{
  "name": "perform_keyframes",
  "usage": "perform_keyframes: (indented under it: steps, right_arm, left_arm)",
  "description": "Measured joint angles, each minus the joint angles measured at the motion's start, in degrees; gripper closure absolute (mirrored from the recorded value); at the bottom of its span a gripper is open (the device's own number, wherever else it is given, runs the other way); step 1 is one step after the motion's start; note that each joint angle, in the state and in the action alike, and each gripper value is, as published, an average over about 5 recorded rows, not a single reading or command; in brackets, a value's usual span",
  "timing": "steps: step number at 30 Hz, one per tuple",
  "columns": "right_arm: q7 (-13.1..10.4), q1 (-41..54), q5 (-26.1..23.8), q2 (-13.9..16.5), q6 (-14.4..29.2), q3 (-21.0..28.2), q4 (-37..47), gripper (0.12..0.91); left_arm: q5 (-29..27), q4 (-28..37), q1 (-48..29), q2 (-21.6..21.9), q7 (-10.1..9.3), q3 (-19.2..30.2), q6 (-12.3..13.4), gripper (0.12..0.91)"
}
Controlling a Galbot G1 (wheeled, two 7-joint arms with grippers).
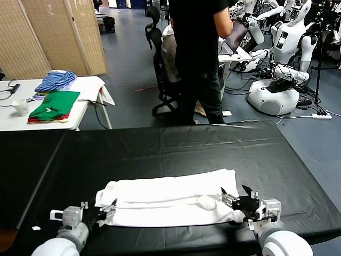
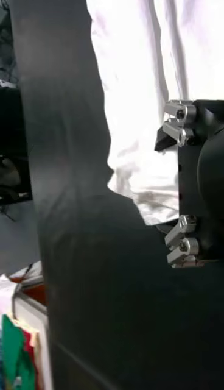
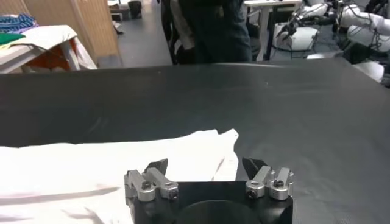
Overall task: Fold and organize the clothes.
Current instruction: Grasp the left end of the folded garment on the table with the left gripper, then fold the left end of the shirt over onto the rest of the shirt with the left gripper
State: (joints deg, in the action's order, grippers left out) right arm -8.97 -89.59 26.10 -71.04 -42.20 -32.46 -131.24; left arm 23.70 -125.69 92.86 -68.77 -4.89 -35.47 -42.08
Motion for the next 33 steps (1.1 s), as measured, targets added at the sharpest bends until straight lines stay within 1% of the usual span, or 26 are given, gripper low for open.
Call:
perform_keyframes:
  steps: [7, 10, 13, 15, 19, 20, 23, 24, 26, 33]
  right_arm:
    - [-0.19, -0.59, -0.22, -0.33, 0.00, -0.32, 0.09, 0.118]
    - [-0.24, -0.59, -0.20, -0.34, 0.00, -0.56, -0.08, 0.118]
    - [-0.26, -0.63, -0.19, -0.42, 0.00, -0.63, -0.22, 0.118]
    - [-0.27, -0.74, -0.19, -0.59, 0.00, -0.64, -0.34, 0.118]
    - [-0.28, -1.12, -0.19, -0.94, 0.00, -0.84, -0.65, 0.118]
    - [-0.28, -1.24, -0.19, -0.98, 0.00, -0.98, -0.77, 0.118]
    - [-0.29, -1.58, -0.17, -1.02, 0.00, -1.47, -1.21, 0.118]
    - [-0.28, -1.68, -0.16, -1.02, 0.00, -1.63, -1.36, 0.118]
    - [-0.28, -1.86, -0.14, -1.02, 0.00, -1.92, -1.64, 0.118]
    - [-0.26, -2.45, 0.02, -1.02, 0.00, -2.72, -2.47, 0.118]
  left_arm:
    - [3.38, 0.83, -0.75, -0.11, 0.04, 1.03, 0.15, 0.124]
    - [4.11, 1.23, -0.91, -0.13, 0.08, 1.29, 0.18, 0.152]
    - [4.40, 1.47, -0.95, -0.16, 0.16, 1.36, 0.20, 0.240]
    - [4.61, 1.53, -0.95, -0.15, 0.27, 1.37, 0.21, 0.338]
    - [5.03, 1.54, -1.05, 0.04, 0.53, 1.39, 0.21, 0.574]
    - [5.09, 1.54, -1.13, 0.11, 0.57, 1.39, 0.20, 0.649]
    - [5.16, 1.52, -1.52, 0.31, 0.61, 1.26, 0.10, 0.803]
    - [5.01, 1.51, -1.67, 0.41, 0.56, 1.13, 0.06, 0.831]
    - [4.21, 1.56, -2.00, 0.70, 0.41, 0.69, -0.04, 0.842]
    - [-2.79, 1.66, -2.90, 2.27, 0.36, -1.47, -0.38, 0.840]
